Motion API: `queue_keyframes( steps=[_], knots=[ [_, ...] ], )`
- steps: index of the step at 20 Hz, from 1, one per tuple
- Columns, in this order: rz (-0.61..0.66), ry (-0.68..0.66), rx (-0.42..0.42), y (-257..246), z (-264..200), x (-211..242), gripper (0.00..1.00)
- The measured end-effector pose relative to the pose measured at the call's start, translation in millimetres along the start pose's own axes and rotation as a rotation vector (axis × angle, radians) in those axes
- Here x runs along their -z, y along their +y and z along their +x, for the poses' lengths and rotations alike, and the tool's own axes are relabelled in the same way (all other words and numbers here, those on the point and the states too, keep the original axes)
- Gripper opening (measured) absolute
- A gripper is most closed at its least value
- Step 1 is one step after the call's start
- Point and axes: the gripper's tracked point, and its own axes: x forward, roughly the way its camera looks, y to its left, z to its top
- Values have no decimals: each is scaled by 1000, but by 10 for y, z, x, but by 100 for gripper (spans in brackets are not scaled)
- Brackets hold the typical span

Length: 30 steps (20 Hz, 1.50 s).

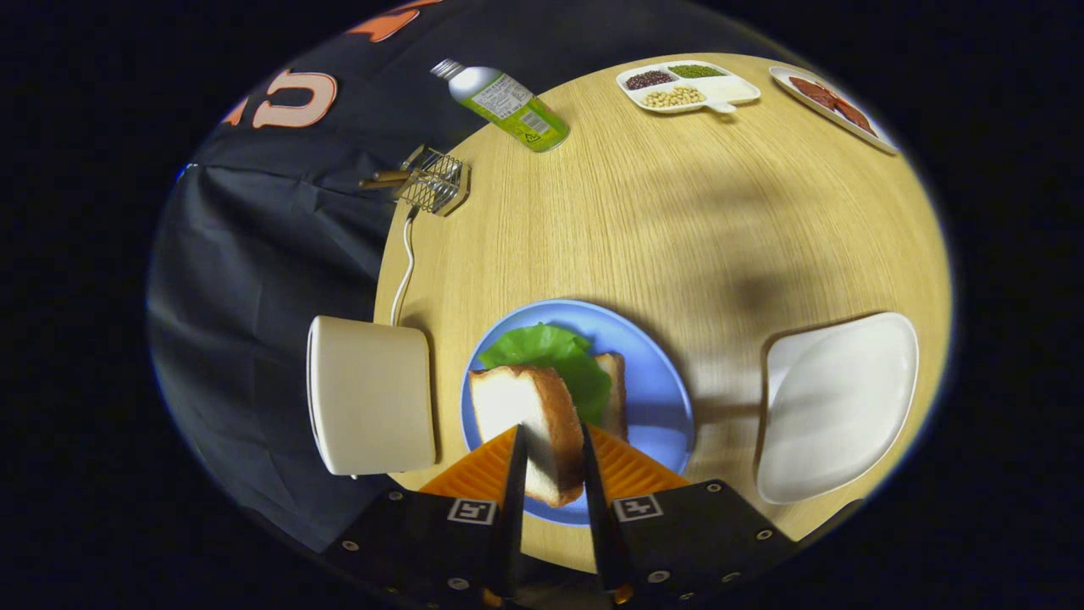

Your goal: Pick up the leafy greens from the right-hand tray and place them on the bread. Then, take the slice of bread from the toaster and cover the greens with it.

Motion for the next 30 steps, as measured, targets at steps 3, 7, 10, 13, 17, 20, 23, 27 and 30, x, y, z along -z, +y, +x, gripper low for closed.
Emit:
queue_keyframes(
  steps=[3,7,10,13,17,20,23,27,30],
  knots=[
    [-6,-62,-2,10,-114,-121,58],
    [-153,-218,55,74,-514,-484,64],
    [-264,-354,95,199,-982,-769,70],
    [-354,-522,140,365,-1495,-1039,70],
    [-428,-762,194,479,-2203,-1346,70],
    [-456,-929,258,455,-2682,-1504,70],
    [-484,-1075,276,534,-3128,-1580,69],
    [-520,-1267,310,646,-3847,-1559,70],
    [-539,-1356,310,746,-4161,-1514,71]
  ],
)
